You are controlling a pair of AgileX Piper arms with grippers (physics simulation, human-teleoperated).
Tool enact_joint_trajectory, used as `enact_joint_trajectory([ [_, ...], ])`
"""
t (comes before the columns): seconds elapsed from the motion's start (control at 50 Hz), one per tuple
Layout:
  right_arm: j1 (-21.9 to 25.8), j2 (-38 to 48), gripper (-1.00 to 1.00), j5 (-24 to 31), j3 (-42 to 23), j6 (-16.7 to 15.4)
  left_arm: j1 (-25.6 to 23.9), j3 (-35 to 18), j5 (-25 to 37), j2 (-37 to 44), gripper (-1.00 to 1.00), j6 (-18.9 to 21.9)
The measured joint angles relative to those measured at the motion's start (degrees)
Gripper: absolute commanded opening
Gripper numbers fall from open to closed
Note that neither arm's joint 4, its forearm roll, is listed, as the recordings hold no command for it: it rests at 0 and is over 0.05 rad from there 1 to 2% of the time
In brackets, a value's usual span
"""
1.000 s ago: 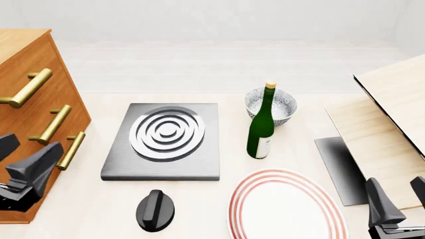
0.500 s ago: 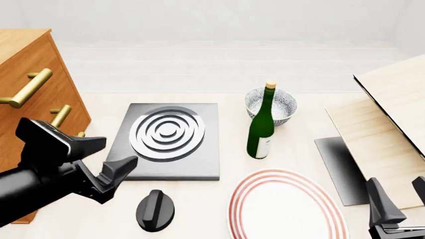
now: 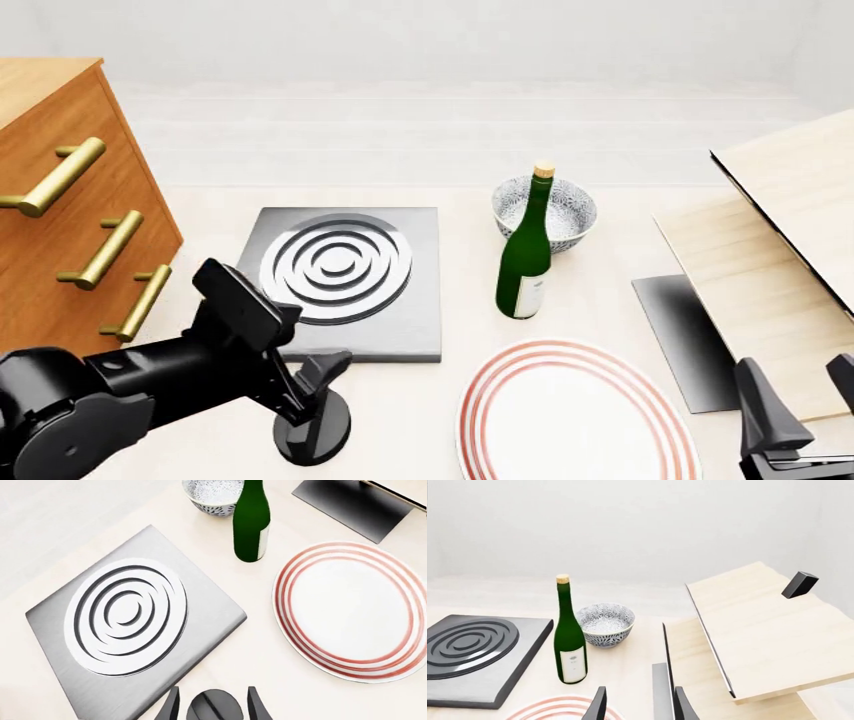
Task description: Turn on the stove.
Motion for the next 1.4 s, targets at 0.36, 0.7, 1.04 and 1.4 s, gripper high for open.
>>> enact_joint_trajectory([
  [0.36, 0.69, 0.00, 1.00, 0.34, 0.00, -0.26, 2.44, 3.61, -9.19, 9.16, 1.00, 5.03],
  [0.7, 1.24, 0.00, 1.00, 0.74, 0.00, -0.16, 5.76, 5.74, -17.11, 16.76, 1.00, 7.15],
  [1.04, 1.80, 0.00, 1.00, 1.35, 0.00, -0.15, 8.32, 6.86, -22.15, 21.58, 1.00, 9.40],
  [1.4, 2.19, 0.00, 1.00, 1.76, 0.00, -0.23, 10.59, 7.13, -24.88, 22.68, 1.00, 11.51],
])
